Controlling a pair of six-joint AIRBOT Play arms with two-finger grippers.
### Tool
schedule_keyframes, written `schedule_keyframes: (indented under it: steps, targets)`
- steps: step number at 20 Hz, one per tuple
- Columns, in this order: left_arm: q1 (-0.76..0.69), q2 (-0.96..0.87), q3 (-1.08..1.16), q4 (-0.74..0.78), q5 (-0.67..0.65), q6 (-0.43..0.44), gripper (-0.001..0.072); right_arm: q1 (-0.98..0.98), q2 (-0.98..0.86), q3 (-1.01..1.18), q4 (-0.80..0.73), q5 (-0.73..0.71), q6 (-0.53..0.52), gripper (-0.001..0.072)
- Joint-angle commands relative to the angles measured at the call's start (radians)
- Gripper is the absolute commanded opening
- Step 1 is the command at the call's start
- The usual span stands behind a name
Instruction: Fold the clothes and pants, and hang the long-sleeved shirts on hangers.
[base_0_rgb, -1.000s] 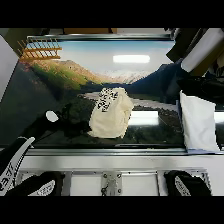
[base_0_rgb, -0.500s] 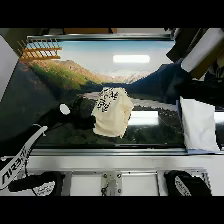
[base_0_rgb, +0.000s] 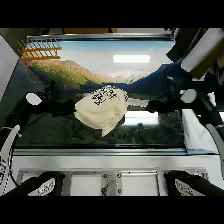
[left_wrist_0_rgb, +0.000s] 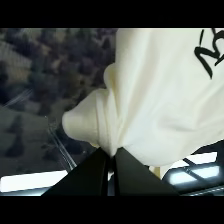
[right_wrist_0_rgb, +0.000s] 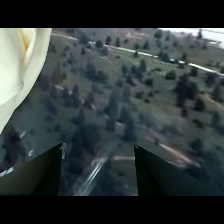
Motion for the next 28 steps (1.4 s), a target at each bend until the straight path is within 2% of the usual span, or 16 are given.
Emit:
schedule_keyframes:
  steps: [1, 8, 11, 14, 15, 16, 17, 18, 20, 22, 24, 26, 28]
  targets:
    - [0.020, 0.019, 0.004, 0.006, -0.009, 0.013, 0.0006, 0.079, -0.204, -0.011, 0.151, -0.189, 0.010, 0.0468]
    - [0.020, 0.019, 0.004, 0.006, -0.007, 0.015, 0.0006, 0.239, -0.368, 0.056, 0.377, -0.361, -0.012, 0.0468]
    - [0.020, 0.019, 0.004, 0.006, -0.007, 0.015, 0.0006, 0.303, -0.398, 0.090, 0.396, -0.426, -0.012, 0.0468]
    - [0.020, 0.019, 0.004, 0.006, -0.007, 0.015, 0.0006, 0.342, -0.440, 0.130, 0.397, -0.430, -0.011, 0.0465]
    - [0.020, 0.019, 0.004, 0.006, -0.007, 0.015, 0.0006, 0.349, -0.449, 0.138, 0.396, -0.431, -0.012, 0.0336]
    - [0.020, 0.019, 0.004, 0.006, -0.007, 0.015, 0.0006, 0.352, -0.452, 0.142, 0.395, -0.432, -0.013, 0.0069]
    - [0.020, 0.019, 0.004, 0.007, -0.007, 0.016, 0.0006, 0.351, -0.451, 0.146, 0.389, -0.433, -0.027, 0.0010]
    - [0.021, 0.021, 0.005, 0.008, -0.005, 0.019, 0.0006, 0.343, -0.440, 0.154, 0.357, -0.422, -0.042, 0.0010]
    - [0.052, 0.021, 0.052, 0.009, -0.035, 0.063, 0.0006, 0.302, -0.375, 0.188, 0.183, -0.352, -0.034, 0.0008]
    - [0.114, 0.035, 0.173, 0.008, -0.105, 0.083, 0.0006, 0.222, -0.254, 0.254, -0.054, -0.223, -0.026, 0.0008]
    - [0.167, 0.093, 0.303, 0.005, -0.137, 0.085, 0.0006, 0.138, -0.096, 0.333, -0.204, -0.094, -0.036, 0.0008]
    - [0.188, 0.178, 0.418, 0.002, -0.137, 0.085, 0.0006, 0.071, 0.061, 0.389, -0.218, -0.038, -0.084, 0.0008]
    - [0.187, 0.275, 0.499, 0.005, -0.129, 0.085, 0.0006, 0.032, 0.217, 0.406, -0.219, -0.035, -0.087, 0.0008]
